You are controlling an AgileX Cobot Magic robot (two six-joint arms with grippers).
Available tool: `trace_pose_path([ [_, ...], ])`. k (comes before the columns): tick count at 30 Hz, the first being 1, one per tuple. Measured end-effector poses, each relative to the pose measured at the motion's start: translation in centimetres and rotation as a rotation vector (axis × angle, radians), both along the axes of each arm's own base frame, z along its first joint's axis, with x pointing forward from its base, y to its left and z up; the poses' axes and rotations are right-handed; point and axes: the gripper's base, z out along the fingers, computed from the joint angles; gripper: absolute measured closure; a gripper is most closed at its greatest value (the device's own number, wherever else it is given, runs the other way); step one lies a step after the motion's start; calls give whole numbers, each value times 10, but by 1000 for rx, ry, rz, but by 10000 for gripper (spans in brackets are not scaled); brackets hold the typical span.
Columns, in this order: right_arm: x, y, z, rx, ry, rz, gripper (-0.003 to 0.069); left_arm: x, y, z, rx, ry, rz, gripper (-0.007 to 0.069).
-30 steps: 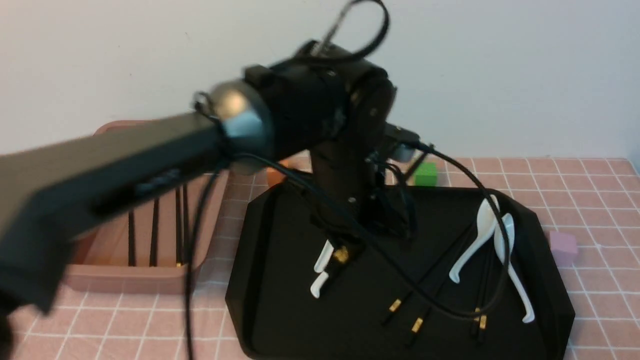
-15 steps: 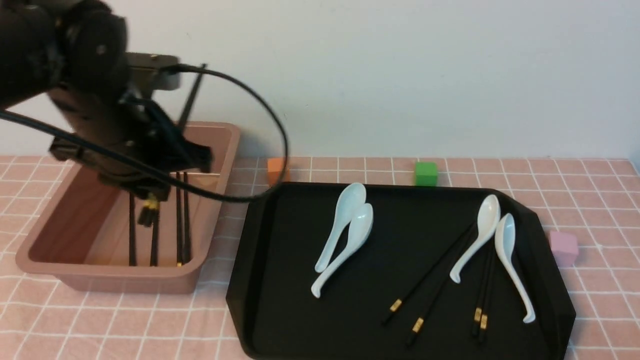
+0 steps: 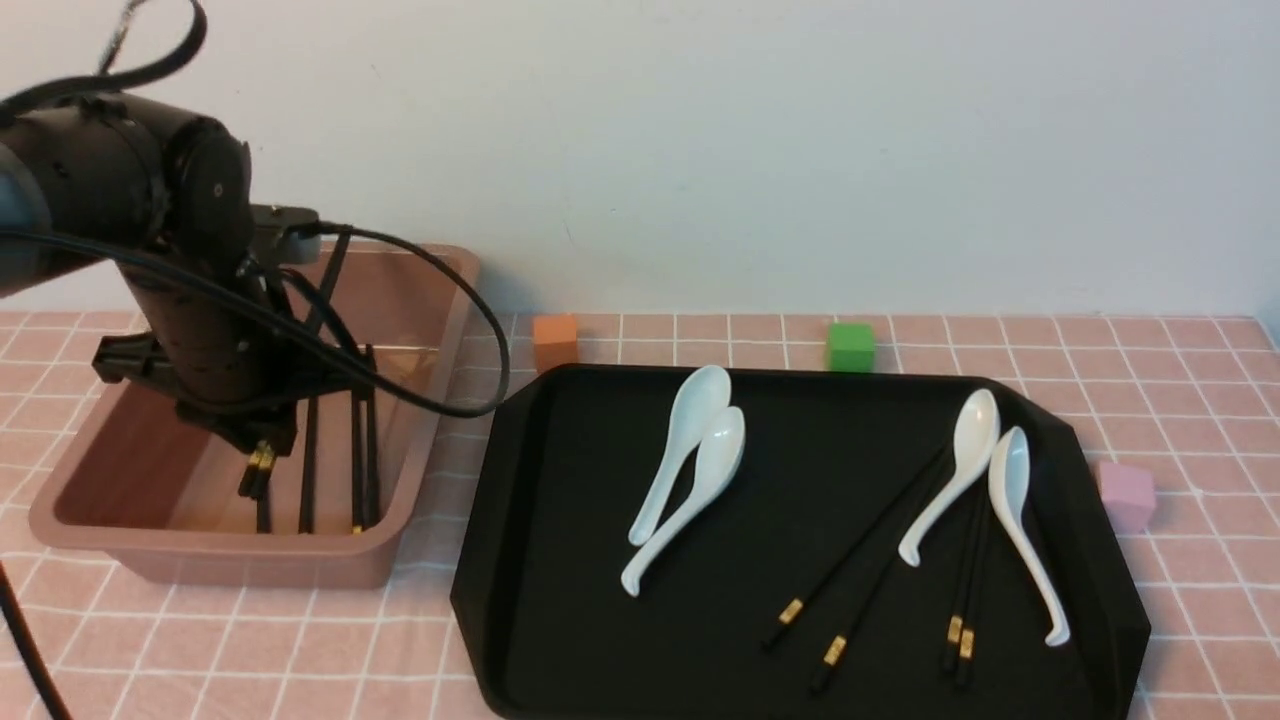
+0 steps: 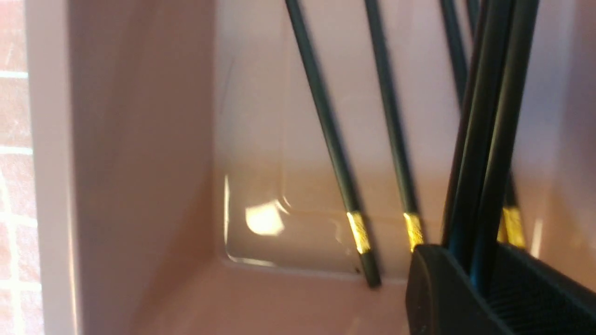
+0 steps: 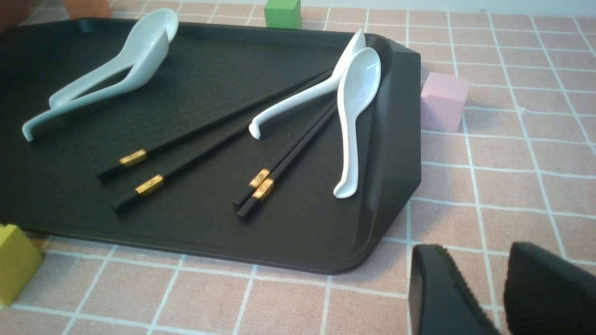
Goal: On pink tablecloth take chopsticks from black tray and put them in box.
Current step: 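Place the chopsticks into the pink bin with the left gripper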
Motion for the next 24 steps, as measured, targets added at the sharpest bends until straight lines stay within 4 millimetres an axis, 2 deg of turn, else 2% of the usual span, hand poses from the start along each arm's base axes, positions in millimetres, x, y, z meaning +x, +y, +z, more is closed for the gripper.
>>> trace_pose_path([
  [7,0,0,0,0,0,0,419,7,0,-12,19,-10,-11,496],
  [10,0,0,0,0,0,0,419,7,0,-12,21,-5,-9,460],
  [16,0,0,0,0,0,0,419,5,1,-11,18,14,21,330],
  [19,0,0,0,-1,0,0,419,-2,1,4,-5,-5,45,291],
  [21,0,0,0,-1,0,0,419,-14,1,33,-55,-70,59,294],
  [22,0,0,0,-1,0,0,419,-16,0,39,-67,-84,59,300],
  [24,0,0,0,-1,0,0,419,-32,1,72,-113,-175,47,337],
])
